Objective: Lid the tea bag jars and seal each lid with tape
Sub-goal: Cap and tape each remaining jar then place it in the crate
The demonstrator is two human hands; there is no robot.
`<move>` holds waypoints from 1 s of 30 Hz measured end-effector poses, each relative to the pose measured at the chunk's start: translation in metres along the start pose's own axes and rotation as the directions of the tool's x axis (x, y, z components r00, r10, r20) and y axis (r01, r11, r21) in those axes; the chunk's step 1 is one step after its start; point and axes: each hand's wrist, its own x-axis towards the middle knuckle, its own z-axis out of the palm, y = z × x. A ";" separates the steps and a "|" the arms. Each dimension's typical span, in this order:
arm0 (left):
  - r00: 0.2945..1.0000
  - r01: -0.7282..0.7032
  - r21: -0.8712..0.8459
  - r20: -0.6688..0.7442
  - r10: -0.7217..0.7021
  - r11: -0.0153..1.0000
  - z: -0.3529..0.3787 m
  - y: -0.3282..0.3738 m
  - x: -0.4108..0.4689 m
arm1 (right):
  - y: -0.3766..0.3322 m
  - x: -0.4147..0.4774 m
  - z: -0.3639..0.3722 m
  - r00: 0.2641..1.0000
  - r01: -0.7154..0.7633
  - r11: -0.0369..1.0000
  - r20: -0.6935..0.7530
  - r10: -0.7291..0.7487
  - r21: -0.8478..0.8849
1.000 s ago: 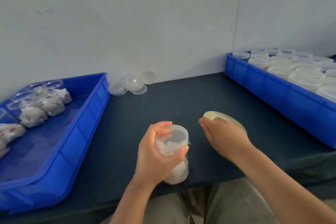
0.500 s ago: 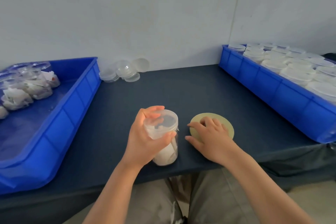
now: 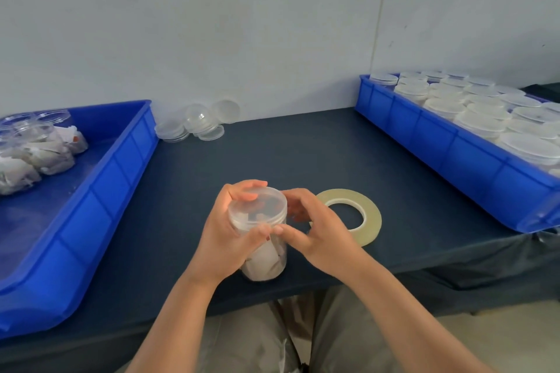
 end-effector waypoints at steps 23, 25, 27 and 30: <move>0.974 0.220 0.031 0.048 -0.221 0.975 0.005 -0.004 -0.020 | 0.004 -0.003 0.000 0.995 0.032 0.988 -0.101 -0.017 0.151; 0.983 0.181 0.063 0.030 -0.183 0.982 0.010 -0.004 -0.020 | 0.005 -0.001 -0.001 0.991 0.075 0.982 -0.118 -0.055 0.174; 0.987 0.161 0.128 0.005 -0.163 0.979 0.012 -0.003 -0.017 | 0.004 0.002 -0.006 0.994 0.075 0.978 -0.088 -0.059 0.197; 0.987 0.157 0.143 0.023 -0.162 0.977 0.009 -0.010 -0.017 | 0.000 0.007 -0.021 1.000 0.023 0.994 0.015 -0.025 0.108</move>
